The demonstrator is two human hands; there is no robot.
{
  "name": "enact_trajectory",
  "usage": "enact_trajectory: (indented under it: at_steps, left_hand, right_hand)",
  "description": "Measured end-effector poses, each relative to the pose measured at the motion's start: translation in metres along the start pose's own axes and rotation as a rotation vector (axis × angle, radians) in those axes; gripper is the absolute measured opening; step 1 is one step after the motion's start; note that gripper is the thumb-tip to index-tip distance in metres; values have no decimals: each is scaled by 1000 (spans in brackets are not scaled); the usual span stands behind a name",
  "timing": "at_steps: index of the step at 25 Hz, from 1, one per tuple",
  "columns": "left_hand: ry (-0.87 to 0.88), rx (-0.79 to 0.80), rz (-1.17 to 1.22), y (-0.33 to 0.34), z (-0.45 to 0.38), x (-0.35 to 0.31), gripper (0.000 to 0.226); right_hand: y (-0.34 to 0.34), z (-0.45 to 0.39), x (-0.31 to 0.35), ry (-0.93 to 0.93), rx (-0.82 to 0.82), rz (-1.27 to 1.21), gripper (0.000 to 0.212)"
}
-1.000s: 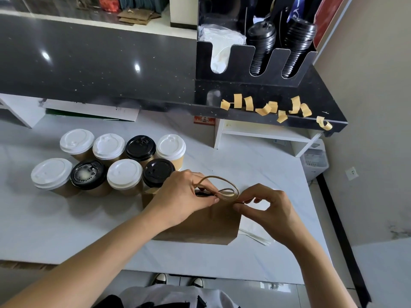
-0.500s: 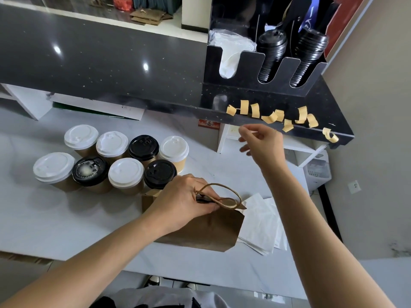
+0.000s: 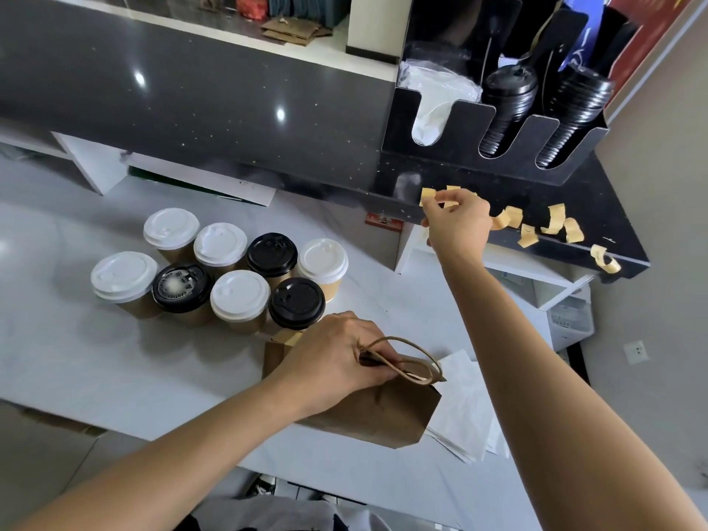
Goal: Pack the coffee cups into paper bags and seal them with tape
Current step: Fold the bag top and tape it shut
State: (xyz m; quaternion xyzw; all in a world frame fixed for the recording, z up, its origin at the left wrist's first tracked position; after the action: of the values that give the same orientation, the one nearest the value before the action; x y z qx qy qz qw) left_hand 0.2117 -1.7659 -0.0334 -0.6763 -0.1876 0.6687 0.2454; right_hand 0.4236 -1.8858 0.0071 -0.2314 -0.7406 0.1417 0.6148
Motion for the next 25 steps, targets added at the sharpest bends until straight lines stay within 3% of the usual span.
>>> enact_trajectory:
  at_steps: [14,19,25]
  left_hand:
    - [-9,2,16,-1,-3,2,14]
    - [17,-2,14,-1,-2,1,14]
    - [25,-28,31,-2,-2,0,11]
  right_hand:
    - [-34,-20,23,-63,-64,-262,9]
    - [-45,29,13,-96,63,-250,19]
    - [-59,94,-13,-108,274,-92,14]
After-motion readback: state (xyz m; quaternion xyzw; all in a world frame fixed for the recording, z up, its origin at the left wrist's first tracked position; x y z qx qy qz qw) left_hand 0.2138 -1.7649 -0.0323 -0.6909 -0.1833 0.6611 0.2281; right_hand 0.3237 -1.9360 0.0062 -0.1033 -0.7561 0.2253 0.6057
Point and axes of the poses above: each hand's wrist, its own z-axis away from the middle knuckle, its own y-axis out of the palm, x = y × z, the point moved 7 cm from there along -z, towards the middle knuckle, and after that the axes turned 6 degrees about -y, right-handed, at the moved point
